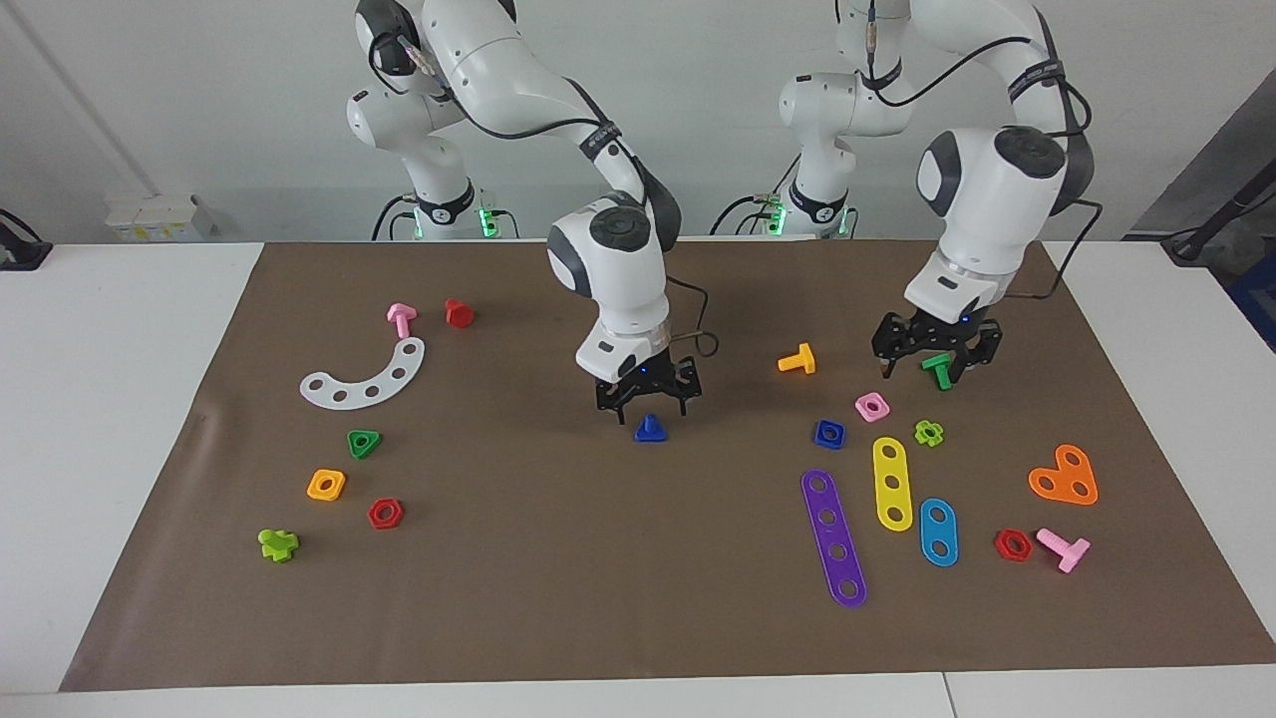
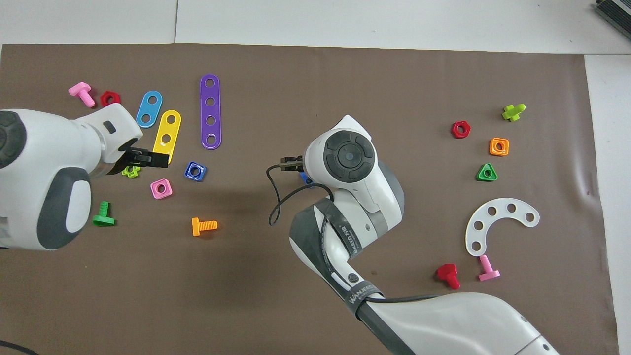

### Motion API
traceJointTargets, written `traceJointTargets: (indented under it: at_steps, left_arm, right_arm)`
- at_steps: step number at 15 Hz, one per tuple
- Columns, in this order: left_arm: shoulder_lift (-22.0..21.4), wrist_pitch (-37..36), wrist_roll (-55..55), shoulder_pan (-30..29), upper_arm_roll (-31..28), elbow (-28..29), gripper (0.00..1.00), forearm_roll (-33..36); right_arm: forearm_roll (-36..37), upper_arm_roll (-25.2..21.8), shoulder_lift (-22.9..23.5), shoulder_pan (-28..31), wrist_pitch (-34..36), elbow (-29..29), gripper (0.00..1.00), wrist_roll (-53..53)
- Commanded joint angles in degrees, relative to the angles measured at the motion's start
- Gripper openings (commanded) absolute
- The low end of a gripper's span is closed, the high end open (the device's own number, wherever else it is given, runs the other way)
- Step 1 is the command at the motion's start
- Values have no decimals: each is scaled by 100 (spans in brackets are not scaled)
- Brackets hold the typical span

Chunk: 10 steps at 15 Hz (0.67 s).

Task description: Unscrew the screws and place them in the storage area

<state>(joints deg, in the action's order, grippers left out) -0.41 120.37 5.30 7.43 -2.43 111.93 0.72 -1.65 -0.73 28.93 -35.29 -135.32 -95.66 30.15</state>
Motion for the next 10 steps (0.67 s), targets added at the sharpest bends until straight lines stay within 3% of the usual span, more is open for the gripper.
traceJointTargets:
  at_steps: [1,5,8,10]
  left_arm:
    - [-257,-994,409,-338,50,-625,100,69]
    - [-30,-2113,524,-400,50,-1971,100,78]
    - [216,-2815,524,-409,50,-2735,100,60]
    - [279,-2853,490,-400,50,-2940,100,52]
  right_arm:
    - [59,-41,-37,-65,-135,-207,100,87]
    - [455,-41,-90,-65,-179,-453,98,52]
    - [613,-41,-98,-57,-179,-453,87,35]
    - [675,-41,-90,-65,-179,-453,79,35]
